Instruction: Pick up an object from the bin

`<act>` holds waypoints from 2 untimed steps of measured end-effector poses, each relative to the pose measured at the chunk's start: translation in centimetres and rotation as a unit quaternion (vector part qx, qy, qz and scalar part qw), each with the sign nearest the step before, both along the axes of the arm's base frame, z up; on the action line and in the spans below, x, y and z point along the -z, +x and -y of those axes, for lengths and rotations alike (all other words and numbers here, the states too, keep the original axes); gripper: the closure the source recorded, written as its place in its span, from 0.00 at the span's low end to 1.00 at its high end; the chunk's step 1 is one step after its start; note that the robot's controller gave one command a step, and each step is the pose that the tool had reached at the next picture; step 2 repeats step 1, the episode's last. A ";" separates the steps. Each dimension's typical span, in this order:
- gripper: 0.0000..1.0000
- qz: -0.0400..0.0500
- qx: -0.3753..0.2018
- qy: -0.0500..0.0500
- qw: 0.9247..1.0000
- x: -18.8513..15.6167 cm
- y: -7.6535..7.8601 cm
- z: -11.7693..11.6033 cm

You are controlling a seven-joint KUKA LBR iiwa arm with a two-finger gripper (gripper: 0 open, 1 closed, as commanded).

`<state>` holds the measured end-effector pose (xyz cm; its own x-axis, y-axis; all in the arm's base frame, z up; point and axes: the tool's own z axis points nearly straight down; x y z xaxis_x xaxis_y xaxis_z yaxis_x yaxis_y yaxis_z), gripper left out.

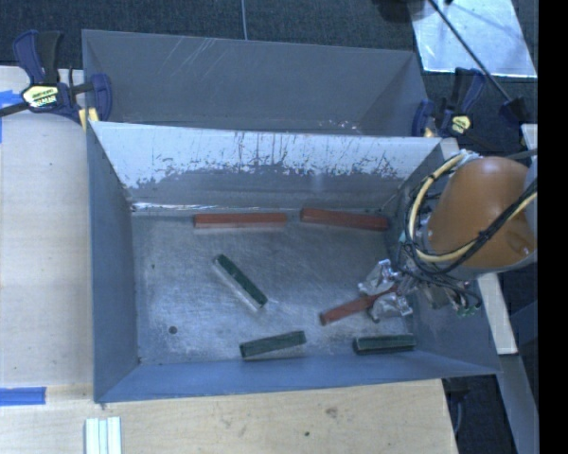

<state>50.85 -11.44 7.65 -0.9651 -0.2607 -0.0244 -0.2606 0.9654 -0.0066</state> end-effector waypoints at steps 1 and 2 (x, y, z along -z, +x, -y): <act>1.00 -0.011 -0.026 0.000 1.000 -13.7 -1.0 0.4; 1.00 -0.011 -0.026 0.000 1.000 -13.7 -1.0 0.4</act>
Offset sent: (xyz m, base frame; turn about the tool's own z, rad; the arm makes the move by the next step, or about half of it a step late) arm 0.0000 0.0000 0.0000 0.0000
